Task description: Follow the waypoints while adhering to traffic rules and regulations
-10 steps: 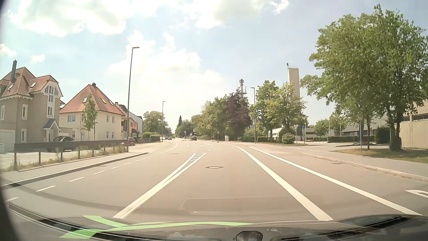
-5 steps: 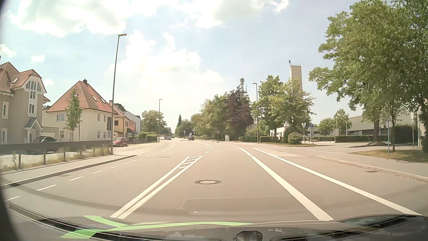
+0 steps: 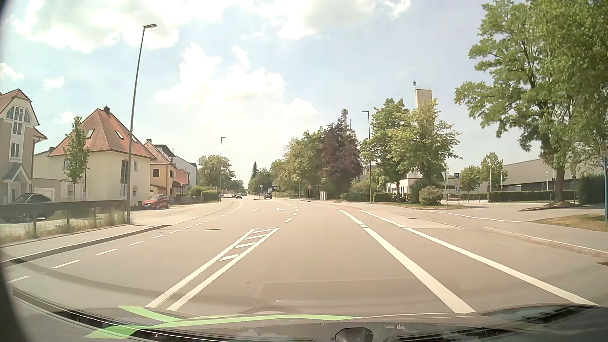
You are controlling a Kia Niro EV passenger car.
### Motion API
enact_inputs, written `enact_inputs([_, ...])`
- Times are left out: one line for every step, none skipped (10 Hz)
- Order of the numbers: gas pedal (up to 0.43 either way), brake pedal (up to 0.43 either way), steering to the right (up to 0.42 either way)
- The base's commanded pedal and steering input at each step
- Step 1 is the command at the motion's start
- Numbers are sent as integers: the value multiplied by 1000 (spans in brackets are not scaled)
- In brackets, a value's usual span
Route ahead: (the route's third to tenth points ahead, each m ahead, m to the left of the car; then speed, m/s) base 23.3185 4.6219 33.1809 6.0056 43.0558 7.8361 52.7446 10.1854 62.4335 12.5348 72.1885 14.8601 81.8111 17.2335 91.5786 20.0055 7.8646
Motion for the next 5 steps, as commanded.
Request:
enact_inputs([150,0,-4])
enact_inputs([150,0,-4])
enact_inputs([150,0,-5])
enact_inputs([150,0,-5])
enact_inputs([150,0,-5])
